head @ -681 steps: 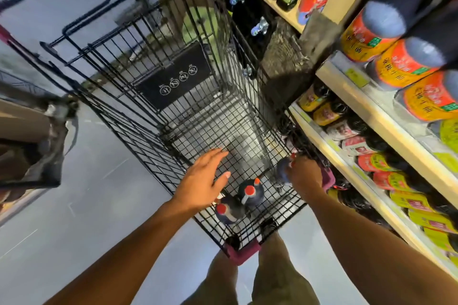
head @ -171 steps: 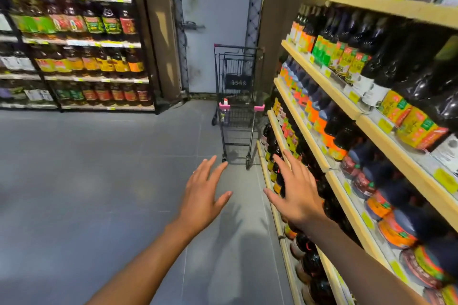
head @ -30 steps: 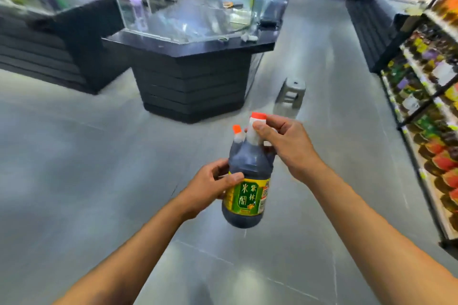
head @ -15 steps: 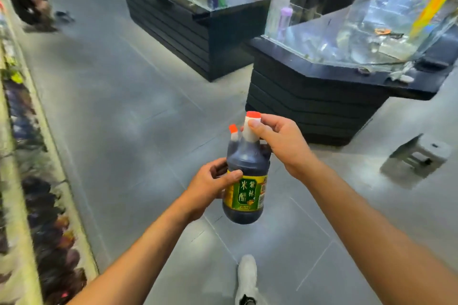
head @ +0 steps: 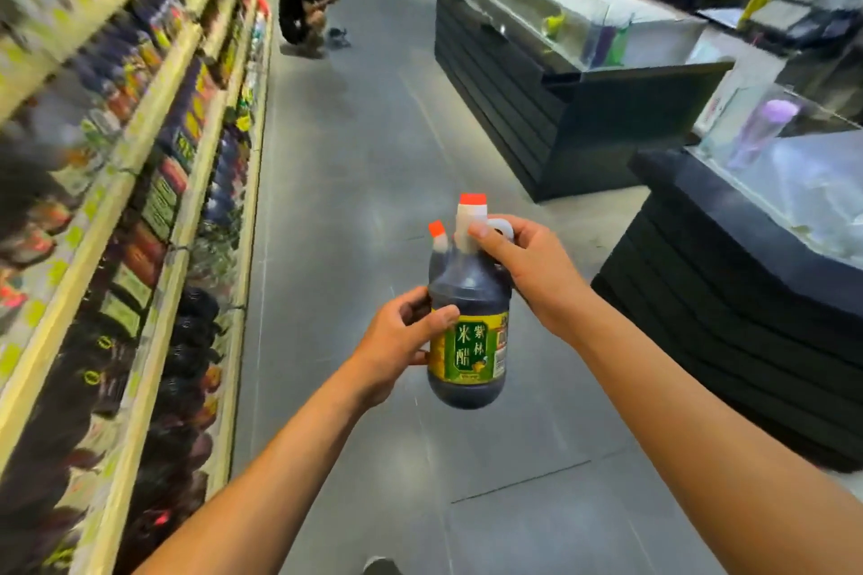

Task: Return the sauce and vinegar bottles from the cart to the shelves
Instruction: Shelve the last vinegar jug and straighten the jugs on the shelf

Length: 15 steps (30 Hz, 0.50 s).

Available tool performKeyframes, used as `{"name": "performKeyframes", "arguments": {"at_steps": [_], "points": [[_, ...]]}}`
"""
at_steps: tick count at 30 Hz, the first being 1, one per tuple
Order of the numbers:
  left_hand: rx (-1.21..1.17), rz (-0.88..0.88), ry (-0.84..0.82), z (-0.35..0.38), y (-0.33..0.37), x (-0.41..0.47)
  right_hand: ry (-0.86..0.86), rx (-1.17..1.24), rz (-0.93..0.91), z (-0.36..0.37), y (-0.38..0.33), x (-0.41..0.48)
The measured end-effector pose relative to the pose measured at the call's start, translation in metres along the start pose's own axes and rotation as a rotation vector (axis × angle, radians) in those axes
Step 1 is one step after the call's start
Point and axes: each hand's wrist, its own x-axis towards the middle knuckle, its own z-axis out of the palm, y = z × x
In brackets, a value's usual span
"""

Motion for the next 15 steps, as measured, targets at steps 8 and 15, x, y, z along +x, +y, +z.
{"name": "performKeyframes", "arguments": {"at_steps": [8, 15], "points": [[-0.042, 0.032, 0.173, -0.122, 0.035, 0.095, -0.162, 0.001, -0.041, 0.083, 0.003, 0.176], [-0.055, 0.032, 0.211, -0.234, 0.08, 0.191, -0.235, 0.012, -0.022, 0.154, -0.015, 0.322]]}}
